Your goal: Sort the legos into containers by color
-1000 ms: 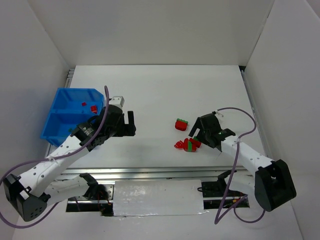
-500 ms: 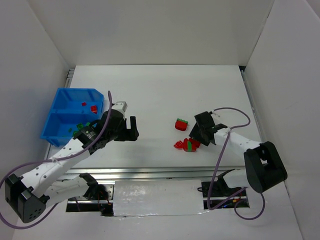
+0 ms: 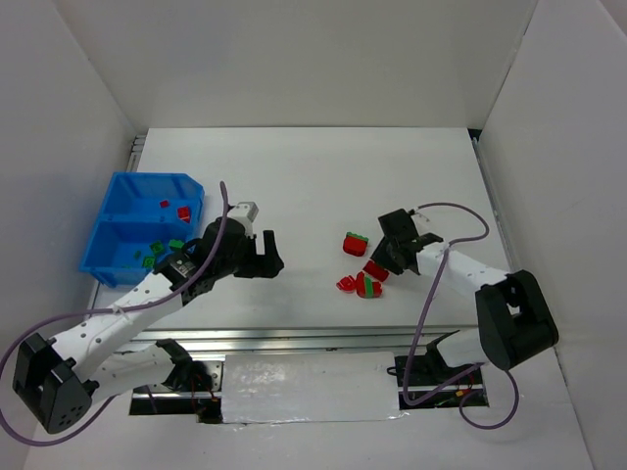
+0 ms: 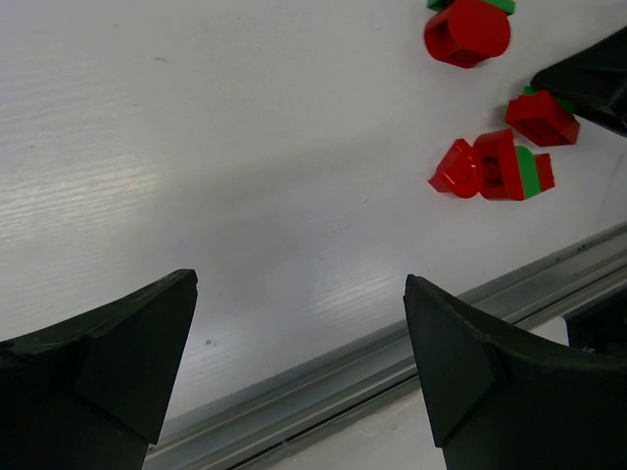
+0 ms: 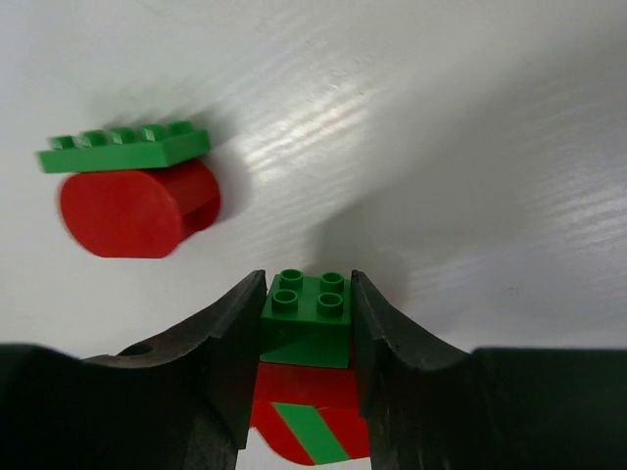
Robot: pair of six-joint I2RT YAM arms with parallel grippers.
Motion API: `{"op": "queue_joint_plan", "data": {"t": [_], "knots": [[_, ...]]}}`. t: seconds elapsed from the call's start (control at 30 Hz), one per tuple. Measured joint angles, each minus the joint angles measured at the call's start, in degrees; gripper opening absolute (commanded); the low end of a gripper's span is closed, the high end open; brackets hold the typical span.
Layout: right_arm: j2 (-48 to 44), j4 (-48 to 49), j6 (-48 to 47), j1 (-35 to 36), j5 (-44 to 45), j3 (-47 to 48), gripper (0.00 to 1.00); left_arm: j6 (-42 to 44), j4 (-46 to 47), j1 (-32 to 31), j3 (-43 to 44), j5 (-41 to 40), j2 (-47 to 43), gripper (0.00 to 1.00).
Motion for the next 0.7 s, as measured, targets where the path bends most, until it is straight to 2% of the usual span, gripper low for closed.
{"op": "queue_joint_plan", "data": {"t": [0.17,0.2,0.33,0.47,0.7], "knots": [[-3.61,-0.15,2.95,0.0,0.02,2.01,0.08,0.07,10.64,-0.63,-3.65,7.58,1.33,0.99],[-5.66,-0.24,4.37,0.15,0.04,1.95,0.0,0.13,13.22,-1.33,-3.72,8.92,2.16,1.0],[-16.61,0.46,11.19,2.78,1.77,0.79,0.0,1.01,23.39,-6.29,-2.21,12.48,6.45,0.99],[-25.92,0.44,18.34,7.5,4.74,0.57,0.0,2.97,31.95,-11.41,0.37,13.77,9.7,1.0],[-35.21,0.35,27.26,15.32,10.16,0.55,0.0,7.63,39.06,-14.34,6.03,12.74,14.08,0.99]]}}
